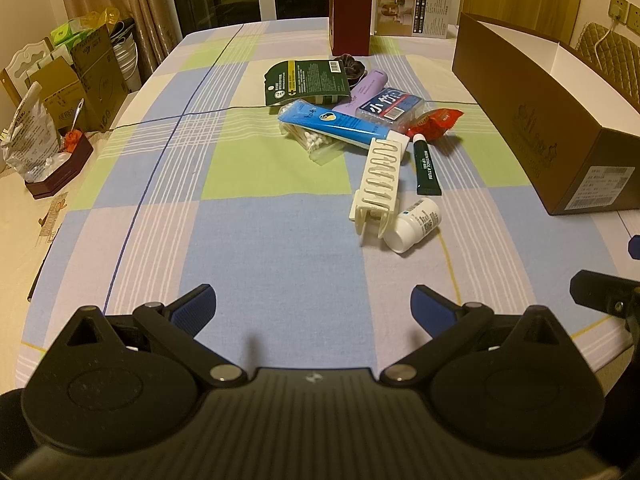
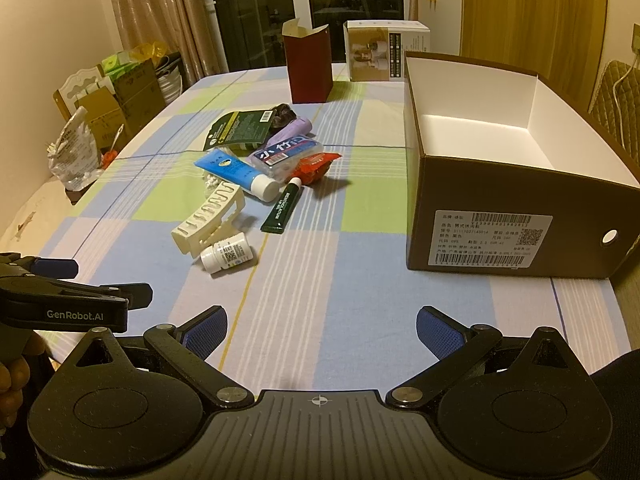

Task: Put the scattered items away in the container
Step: 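Move both tools toward the scattered items on the table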

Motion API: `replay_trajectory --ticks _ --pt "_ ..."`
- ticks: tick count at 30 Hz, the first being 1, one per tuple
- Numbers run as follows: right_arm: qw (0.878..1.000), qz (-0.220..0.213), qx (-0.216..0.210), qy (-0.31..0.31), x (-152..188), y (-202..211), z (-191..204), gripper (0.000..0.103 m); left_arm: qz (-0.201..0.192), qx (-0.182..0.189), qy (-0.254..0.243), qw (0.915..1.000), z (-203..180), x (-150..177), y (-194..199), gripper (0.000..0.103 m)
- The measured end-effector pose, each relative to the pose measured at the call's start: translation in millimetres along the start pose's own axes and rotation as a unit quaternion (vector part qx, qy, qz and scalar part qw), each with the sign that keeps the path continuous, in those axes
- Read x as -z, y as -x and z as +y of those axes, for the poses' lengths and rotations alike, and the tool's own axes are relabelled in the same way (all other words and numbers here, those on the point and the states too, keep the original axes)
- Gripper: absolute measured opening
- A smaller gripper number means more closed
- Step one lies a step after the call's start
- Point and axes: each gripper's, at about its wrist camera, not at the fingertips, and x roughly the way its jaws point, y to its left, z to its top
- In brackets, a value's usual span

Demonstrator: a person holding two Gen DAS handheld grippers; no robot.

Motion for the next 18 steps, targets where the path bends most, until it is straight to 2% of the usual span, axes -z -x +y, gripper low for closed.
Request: replay_trajectory --ticks 18 --pt "1.0 0.002 0.0 0.0 1.1 -1.4 -0.8 0.103 0.002 -0.001 0.0 1.0 0.2 1.8 -0.6 0.102"
